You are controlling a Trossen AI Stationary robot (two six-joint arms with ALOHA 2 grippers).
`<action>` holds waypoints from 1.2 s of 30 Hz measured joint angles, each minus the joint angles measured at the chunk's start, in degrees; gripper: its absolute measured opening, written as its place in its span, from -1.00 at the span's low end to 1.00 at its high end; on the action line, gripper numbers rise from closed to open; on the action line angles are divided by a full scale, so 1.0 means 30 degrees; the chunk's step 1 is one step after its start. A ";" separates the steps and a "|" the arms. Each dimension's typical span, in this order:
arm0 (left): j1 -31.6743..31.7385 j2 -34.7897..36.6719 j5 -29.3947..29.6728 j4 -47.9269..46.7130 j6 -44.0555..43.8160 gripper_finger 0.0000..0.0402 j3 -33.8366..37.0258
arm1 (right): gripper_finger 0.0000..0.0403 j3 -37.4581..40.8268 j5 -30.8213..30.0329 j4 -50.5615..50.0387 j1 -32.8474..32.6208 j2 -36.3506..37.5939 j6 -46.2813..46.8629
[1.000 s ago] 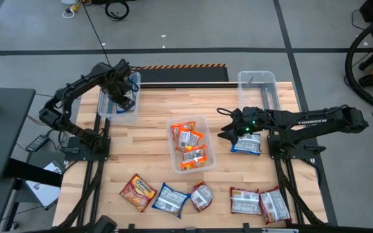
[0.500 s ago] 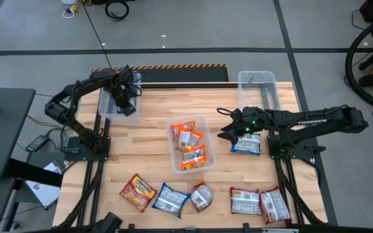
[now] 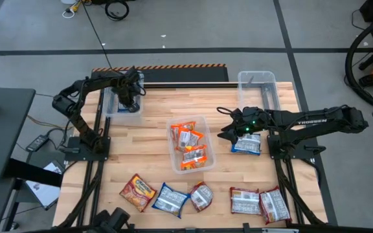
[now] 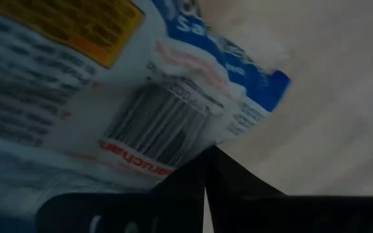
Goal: Sort Maruchan noodles
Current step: Put the blue noodle pack into the left transparent bin, then adjust the right transparent bin
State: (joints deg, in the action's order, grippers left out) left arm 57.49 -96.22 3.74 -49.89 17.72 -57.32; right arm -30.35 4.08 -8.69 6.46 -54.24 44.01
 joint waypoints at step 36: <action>-0.1142 0.5157 0.1604 0.1205 -0.0068 -0.34 -0.0015 | 0.37 -0.2690 -0.4013 -0.6534 -0.0131 -0.0006 -1.1659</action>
State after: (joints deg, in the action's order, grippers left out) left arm 54.06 -80.75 8.56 -46.28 17.52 -57.36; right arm -38.42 -7.96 -28.29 6.07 -54.26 9.03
